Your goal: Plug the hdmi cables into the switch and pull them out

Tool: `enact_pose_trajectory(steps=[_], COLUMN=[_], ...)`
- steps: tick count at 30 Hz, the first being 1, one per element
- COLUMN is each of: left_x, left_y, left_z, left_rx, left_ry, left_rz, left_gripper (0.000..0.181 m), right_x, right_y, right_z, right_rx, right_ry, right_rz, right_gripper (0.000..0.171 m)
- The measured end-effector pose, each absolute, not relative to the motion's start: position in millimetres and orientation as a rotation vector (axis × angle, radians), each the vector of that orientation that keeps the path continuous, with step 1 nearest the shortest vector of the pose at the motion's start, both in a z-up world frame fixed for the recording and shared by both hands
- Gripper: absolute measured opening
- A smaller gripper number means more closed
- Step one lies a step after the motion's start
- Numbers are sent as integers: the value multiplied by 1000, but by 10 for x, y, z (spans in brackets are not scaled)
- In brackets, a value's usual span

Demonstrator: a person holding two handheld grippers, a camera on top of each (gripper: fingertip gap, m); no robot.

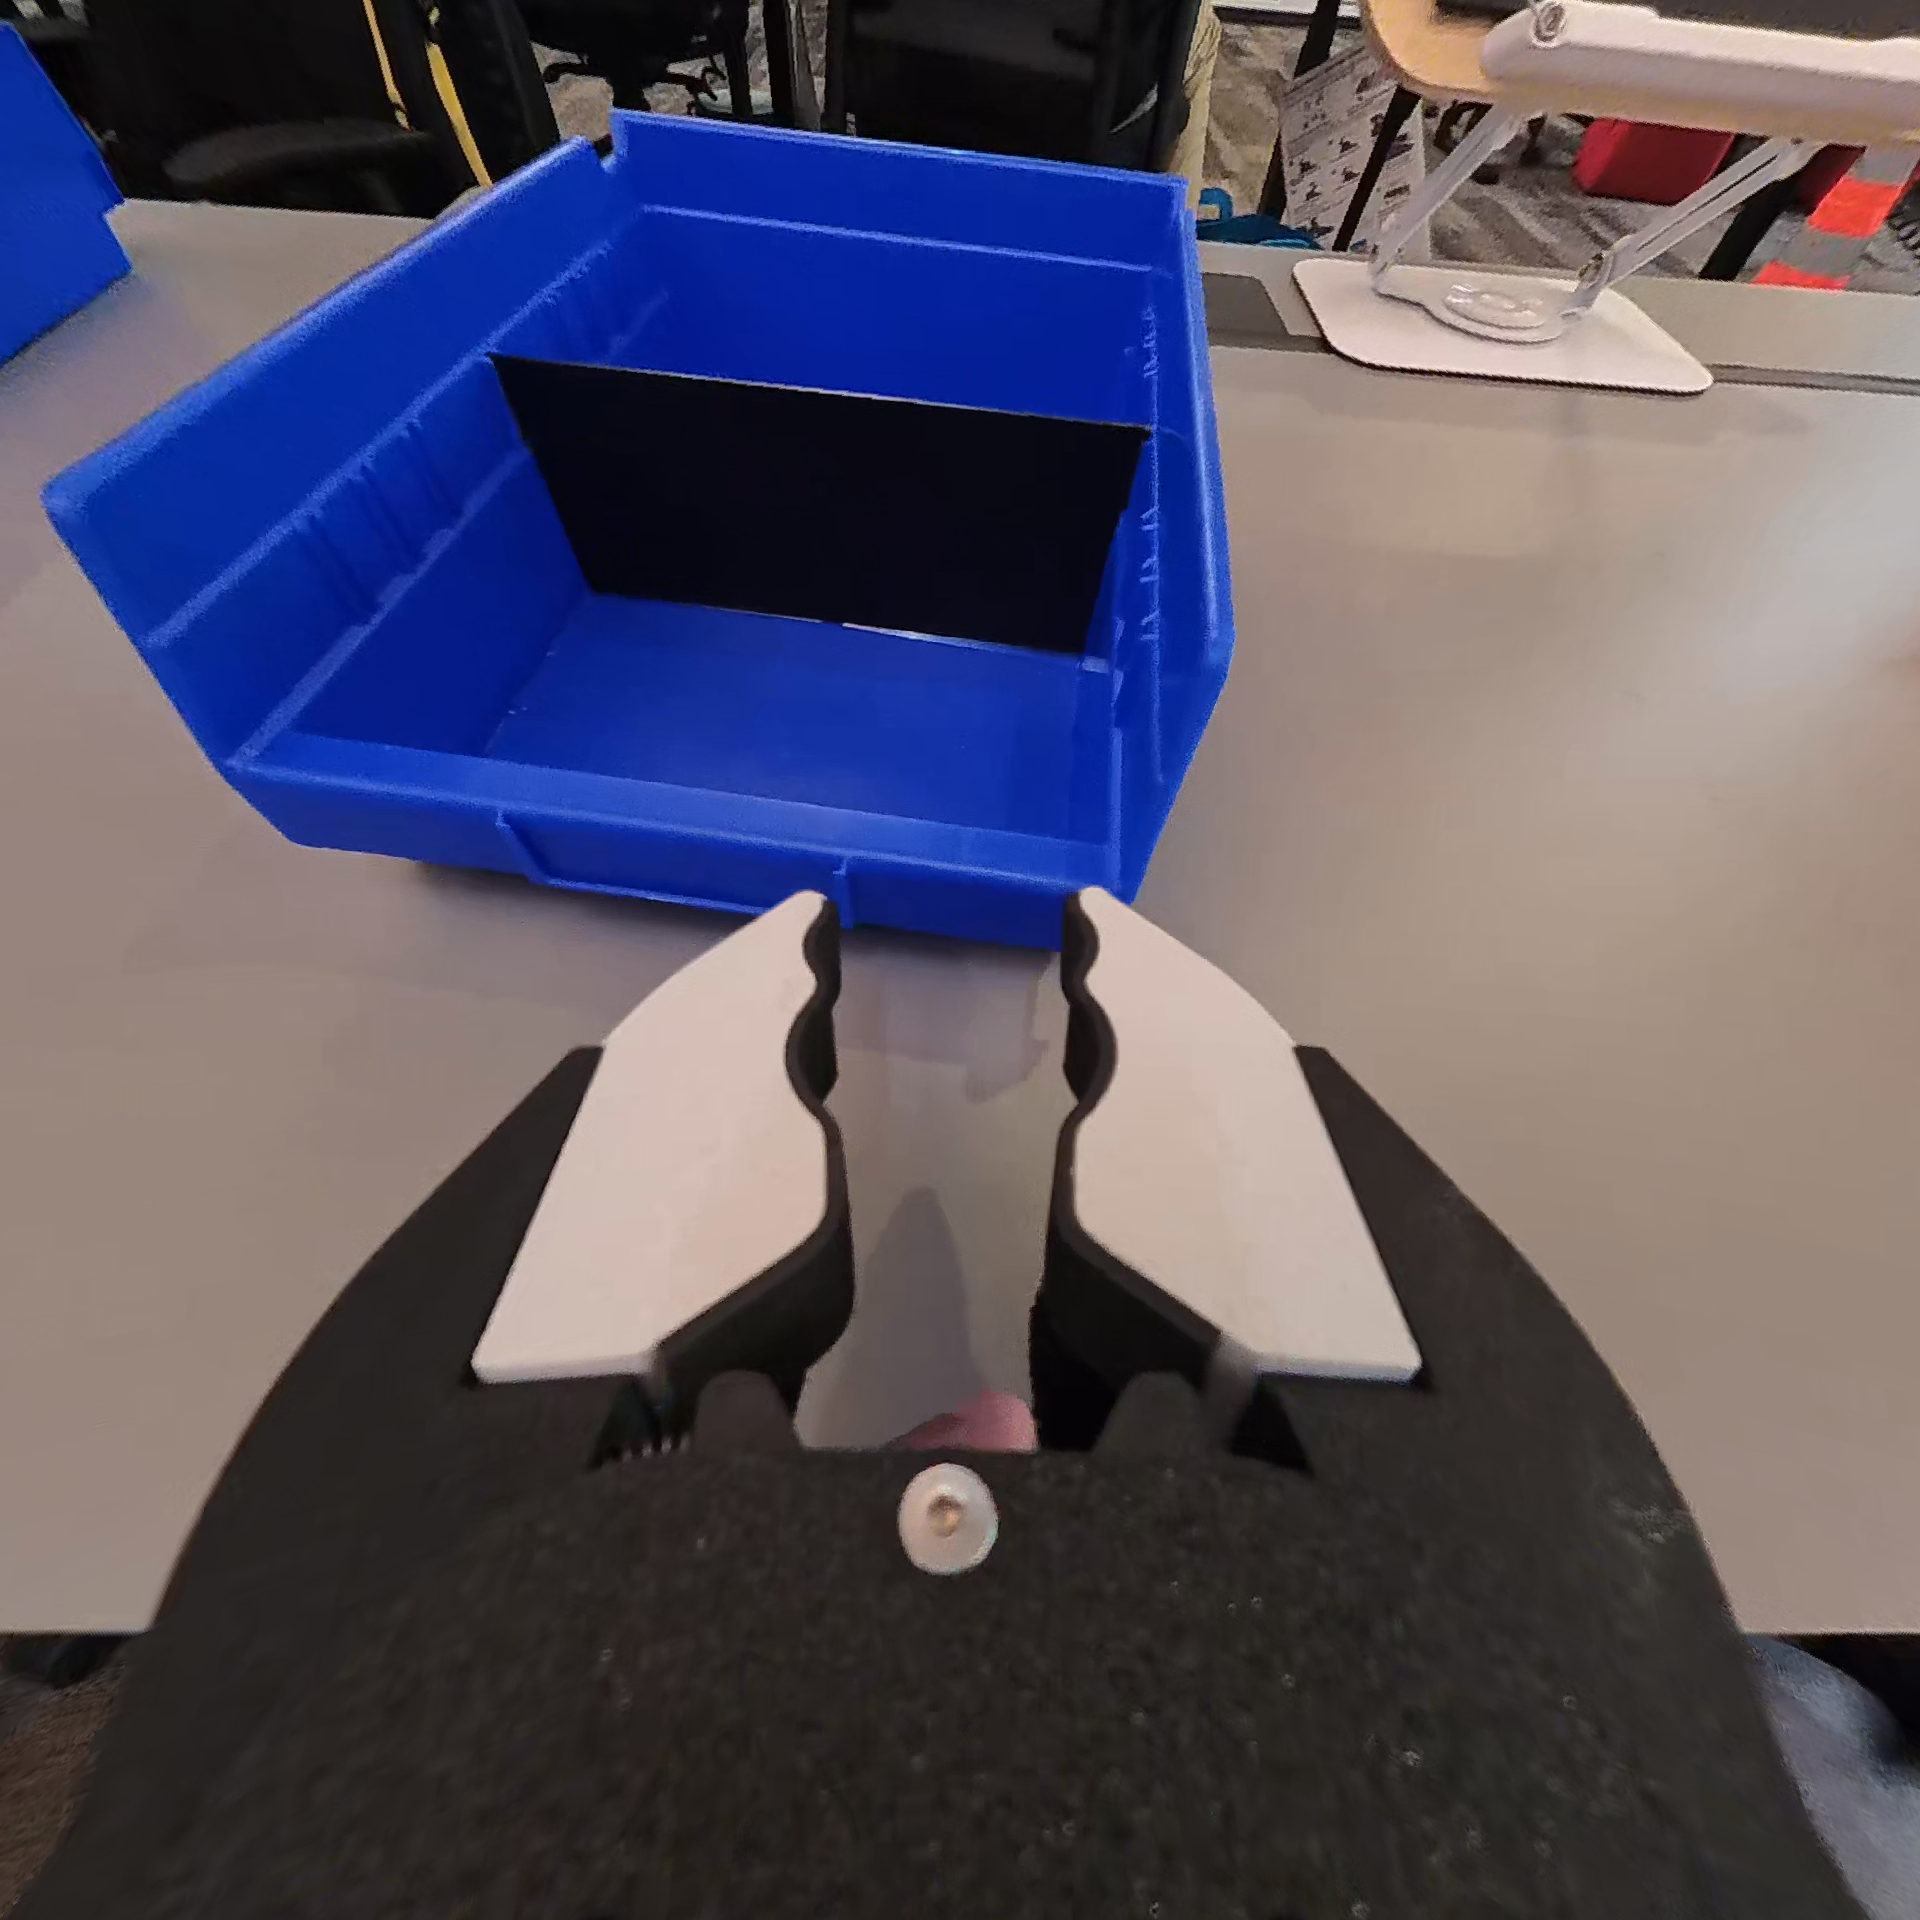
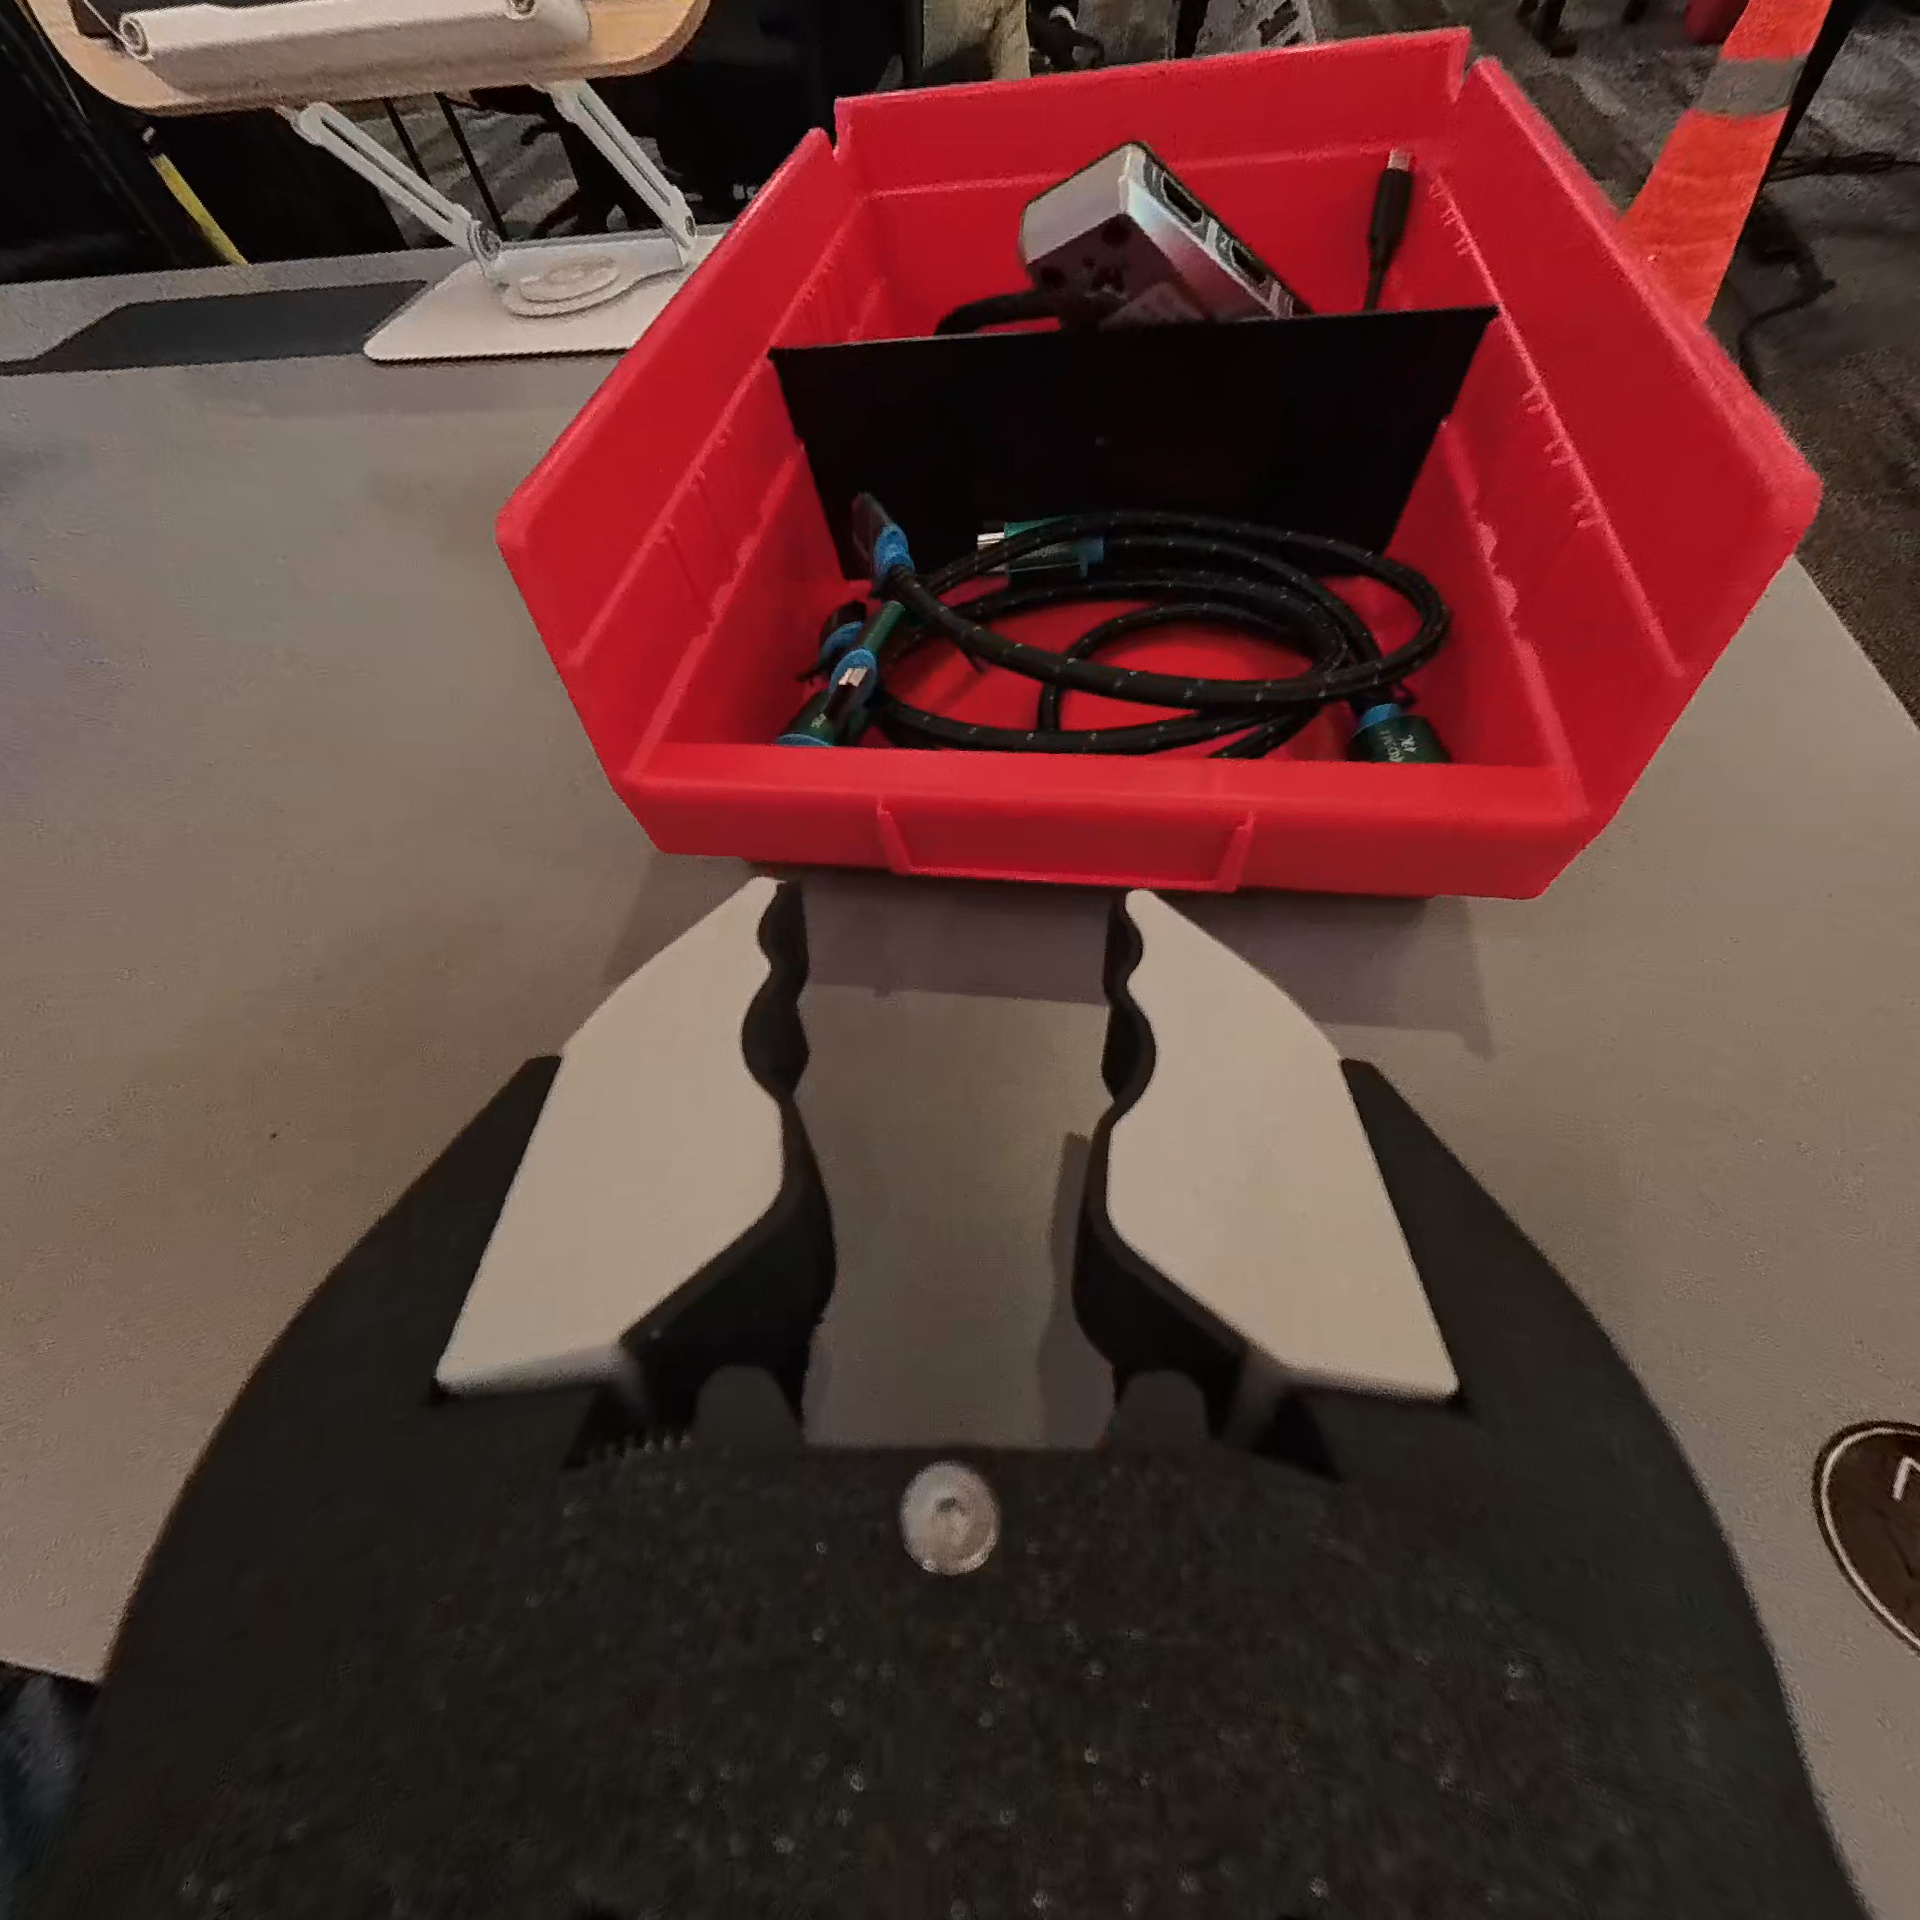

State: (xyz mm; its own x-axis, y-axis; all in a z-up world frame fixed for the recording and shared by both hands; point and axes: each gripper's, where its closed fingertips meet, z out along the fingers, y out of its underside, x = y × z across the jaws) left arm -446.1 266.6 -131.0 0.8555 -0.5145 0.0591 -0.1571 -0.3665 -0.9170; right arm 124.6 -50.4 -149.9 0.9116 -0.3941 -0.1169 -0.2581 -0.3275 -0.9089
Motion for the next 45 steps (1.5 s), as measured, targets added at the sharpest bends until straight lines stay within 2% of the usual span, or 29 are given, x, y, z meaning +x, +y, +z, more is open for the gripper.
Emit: enact_pose_trajectory(steps=[4, 7, 9, 10, 12, 14, 15, 17, 19, 22, 25, 29, 30, 31, 32, 33, 37, 41, 45], left_x=[-4427, -4361, -4279, -4222, -4063, -3784, -3586, -3052, -2391, -1414, -686, -78, 6, 55, 59, 30, -350, -1125, -1964], left_y=[2657, 2646, 2619, 2595, 2521, 2398, 2315, 2100, 1803, 1248, 1023, 1124, 1114, 1101, 1139, 1169, 1286, 1725, 2237], left_z=[-1307, -1281, -1257, -1232, -1153, -1066, -1030, -976, -1002, -1098, -1206, -1354, -1411, -1444, -1448, -1441, -1138, -847, -934], left_rx=[-1934, -1913, -1897, -1885, -1844, -1797, -1774, -1732, -1718, -1687, -1662, -1759, -1788, -1813, -1816, -1788, -1697, -1705, -1805], left_ry=[503, 523, 554, 571, 603, 657, 695, 791, 937, 1186, 1276, 1230, 1247, 1262, 1267, 1319, 1249, 1096, 973], left_rz=[-434, -438, -448, -460, -500, -579, -631, -776, -923, -1066, -998, -938, -953, -964, -904, -787, -669, -529, -418], left_gripper=[40, 40, 40, 40, 40, 41, 43, 49, 60, 70, 66, 60, 46, 16, 13, 10, 7, 7, 7], right_x=[1197, 879, 736, 665, 387, 125, -23, -285, -356, 57, 731, 803, 828, 925, 1004, 1059, 879, 323, -367], right_y=[-448, -66, 238, 392, 686, 813, 814, 704, 527, 85, -467, -383, -319, -305, -324, -389, -187, 431, 1178], right_z=[-1393, -1229, -1279, -1307, -1343, -1323, -1317, -1213, -957, -700, -700, -1314, -1378, -1443, -1463, -1446, -1217, -1004, -1095], right_rx=[-1901, -1901, -1988, -2012, -2042, -2067, -2090, -2094, -2002, -1913, -1811, -1930, -1926, -1934, -1954, -1974, -1936, -1893, -1957], right_ry=[447, 276, 229, 208, 174, 140, 81, 4, 21, 149, 475, 684, 694, 726, 762, 857, 783, 620, 464], right_rz=[-157, -113, -123, -101, 31, 111, 148, 231, 214, -112, -468, -214, -212, -287, -357, -383, -392, -290, -165], right_gripper=[55, 74, 94, 99, 96, 118, 116, 89, 88, 85, 59, 63, 56, 42, 30, 8, 5, 5, 5])
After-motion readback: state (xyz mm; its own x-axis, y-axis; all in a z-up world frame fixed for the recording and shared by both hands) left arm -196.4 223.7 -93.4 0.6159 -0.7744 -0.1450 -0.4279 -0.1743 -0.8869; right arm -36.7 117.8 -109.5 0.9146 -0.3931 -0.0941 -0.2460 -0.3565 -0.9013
